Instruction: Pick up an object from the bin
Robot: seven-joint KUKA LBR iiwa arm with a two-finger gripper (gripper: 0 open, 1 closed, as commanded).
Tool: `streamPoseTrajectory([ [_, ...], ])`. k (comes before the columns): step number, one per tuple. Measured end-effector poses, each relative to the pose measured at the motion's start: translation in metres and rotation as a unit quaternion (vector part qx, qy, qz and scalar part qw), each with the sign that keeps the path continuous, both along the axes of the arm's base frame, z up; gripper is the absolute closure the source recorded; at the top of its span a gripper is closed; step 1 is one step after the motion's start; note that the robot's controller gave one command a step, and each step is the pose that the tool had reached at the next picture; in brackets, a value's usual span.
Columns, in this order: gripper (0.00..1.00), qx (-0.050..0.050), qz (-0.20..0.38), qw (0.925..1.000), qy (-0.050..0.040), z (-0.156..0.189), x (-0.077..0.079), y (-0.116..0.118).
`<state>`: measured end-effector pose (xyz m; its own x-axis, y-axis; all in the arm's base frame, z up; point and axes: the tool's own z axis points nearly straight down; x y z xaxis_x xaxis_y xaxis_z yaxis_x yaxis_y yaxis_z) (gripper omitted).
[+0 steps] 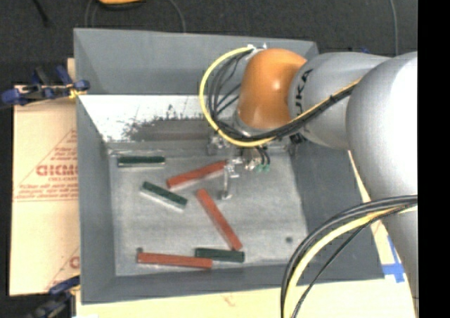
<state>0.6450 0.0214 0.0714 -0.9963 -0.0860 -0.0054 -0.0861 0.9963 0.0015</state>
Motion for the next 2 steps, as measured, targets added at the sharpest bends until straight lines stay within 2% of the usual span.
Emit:
streamPoseTrajectory([
  [1,0.0,0.0,0.0,1.0,0.0,0.0,0.0,0.0],
  [2,0.0,-0.001,0.021,0.9998,0.0013,0.03,-0.01,-0.034],
])
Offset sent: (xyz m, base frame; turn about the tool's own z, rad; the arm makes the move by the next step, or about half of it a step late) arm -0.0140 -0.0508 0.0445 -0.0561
